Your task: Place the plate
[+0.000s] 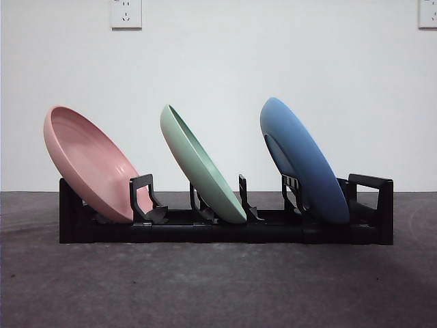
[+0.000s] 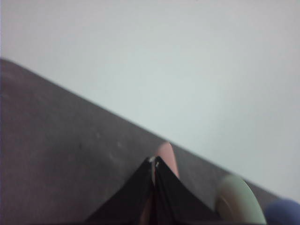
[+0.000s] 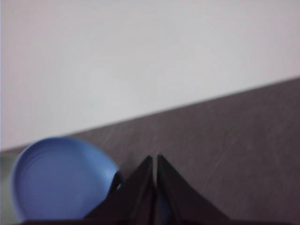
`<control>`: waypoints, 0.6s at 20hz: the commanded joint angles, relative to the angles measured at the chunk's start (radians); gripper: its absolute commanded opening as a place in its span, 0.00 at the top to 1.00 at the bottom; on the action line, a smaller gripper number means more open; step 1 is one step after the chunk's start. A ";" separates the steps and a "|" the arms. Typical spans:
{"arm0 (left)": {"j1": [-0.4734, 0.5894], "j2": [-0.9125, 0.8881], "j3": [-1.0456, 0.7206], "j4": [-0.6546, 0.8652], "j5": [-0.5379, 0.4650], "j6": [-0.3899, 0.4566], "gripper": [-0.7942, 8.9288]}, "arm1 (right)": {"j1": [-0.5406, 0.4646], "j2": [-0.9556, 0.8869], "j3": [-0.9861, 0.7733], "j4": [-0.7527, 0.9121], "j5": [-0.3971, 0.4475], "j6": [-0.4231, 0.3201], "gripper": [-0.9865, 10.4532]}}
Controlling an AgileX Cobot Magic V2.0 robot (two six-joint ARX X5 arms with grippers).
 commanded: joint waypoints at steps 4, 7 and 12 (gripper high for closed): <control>-0.002 0.165 0.229 -0.269 0.072 0.170 0.91 | 0.000 0.199 0.226 -0.232 -0.152 -0.029 0.90; -0.002 0.254 0.320 -0.366 0.108 0.242 0.91 | 0.000 0.302 0.322 -0.317 -0.225 -0.076 0.90; -0.002 0.397 0.449 -0.545 0.211 0.335 0.91 | 0.005 0.452 0.452 -0.449 -0.309 -0.172 0.90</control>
